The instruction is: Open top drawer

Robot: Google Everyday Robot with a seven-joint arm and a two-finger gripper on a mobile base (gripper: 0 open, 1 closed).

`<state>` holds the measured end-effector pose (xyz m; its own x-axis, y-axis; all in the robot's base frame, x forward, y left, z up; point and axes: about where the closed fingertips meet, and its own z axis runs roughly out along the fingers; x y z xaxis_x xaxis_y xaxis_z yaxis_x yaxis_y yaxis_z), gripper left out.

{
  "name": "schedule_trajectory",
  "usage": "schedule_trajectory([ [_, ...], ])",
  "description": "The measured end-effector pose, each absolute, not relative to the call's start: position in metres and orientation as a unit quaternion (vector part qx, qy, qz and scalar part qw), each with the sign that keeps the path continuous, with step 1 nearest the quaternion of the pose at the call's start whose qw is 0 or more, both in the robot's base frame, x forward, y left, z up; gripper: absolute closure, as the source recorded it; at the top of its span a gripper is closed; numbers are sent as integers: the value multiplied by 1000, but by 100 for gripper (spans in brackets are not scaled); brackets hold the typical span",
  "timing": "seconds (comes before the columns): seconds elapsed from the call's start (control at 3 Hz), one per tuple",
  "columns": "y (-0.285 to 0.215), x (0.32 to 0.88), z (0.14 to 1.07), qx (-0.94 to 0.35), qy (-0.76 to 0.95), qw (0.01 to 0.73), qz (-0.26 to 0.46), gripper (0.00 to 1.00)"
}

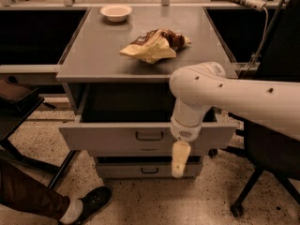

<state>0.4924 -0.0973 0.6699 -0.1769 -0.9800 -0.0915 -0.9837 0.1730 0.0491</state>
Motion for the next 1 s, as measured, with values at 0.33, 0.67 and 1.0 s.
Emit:
schedule_trajectory([
  [0.33, -100, 482, 674, -641, 766, 7, 48, 0],
  [0.67, -115, 443, 690, -639, 767, -31, 50, 0],
  [1.0, -124, 428, 699, -640, 765, -54, 48, 0],
])
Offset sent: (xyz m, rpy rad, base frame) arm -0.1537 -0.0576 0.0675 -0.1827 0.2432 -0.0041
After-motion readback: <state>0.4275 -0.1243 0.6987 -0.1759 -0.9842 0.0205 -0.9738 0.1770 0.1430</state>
